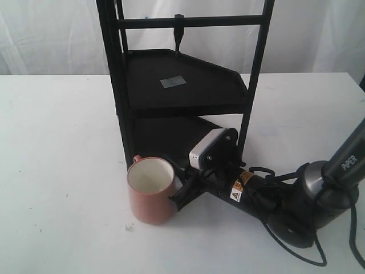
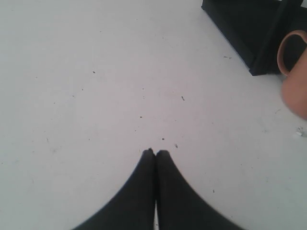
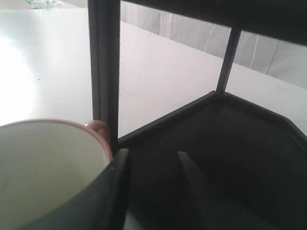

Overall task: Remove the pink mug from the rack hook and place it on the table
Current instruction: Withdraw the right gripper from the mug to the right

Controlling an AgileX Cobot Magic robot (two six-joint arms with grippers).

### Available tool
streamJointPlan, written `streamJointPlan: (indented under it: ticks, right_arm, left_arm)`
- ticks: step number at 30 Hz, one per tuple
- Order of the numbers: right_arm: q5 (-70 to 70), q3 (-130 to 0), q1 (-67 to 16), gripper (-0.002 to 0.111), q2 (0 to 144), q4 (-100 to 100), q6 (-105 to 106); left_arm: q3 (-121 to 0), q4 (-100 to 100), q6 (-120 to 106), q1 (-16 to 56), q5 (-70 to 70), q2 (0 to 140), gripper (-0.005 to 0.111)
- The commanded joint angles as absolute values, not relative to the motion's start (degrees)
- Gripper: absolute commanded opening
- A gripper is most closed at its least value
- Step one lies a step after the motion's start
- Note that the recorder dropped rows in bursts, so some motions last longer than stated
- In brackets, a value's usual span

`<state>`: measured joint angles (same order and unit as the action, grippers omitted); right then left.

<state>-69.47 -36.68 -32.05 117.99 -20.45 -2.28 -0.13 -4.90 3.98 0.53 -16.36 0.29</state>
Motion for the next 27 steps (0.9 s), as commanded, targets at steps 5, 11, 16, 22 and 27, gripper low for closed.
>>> streamJointPlan:
  ticks: [5, 11, 16, 22, 27]
  right_arm:
    - [-68.2, -33.4, -31.8, 0.03, 114.1, -19.1, -1.3]
    - [-58.8, -31.9, -31.8, 0.03, 108.1, -18.3, -4.6]
    - [-48.0, -31.9, -31.8, 0.03, 102.1, -17.7, -11.1]
    - [-30.0, -32.9, -31.9, 0.03, 92.8, -19.7, -24.5]
    - [-15.3, -35.6, -32.8, 0.03, 86.5, -29.1, -40.1]
  left_arm:
    - [0.0, -5.3, 4.0, 0.7, -16.3, 0.0, 0.0]
    - [0.0, -5.3, 4.0, 0.7, -16.3, 0.0, 0.0]
    - [0.0, -5.3, 4.0, 0.7, -16.3, 0.0, 0.0]
    - [0.0, -5.3, 4.0, 0.7, -16.3, 0.0, 0.0]
    - [0.0, -5.3, 4.0, 0.7, -16.3, 0.0, 0.0]
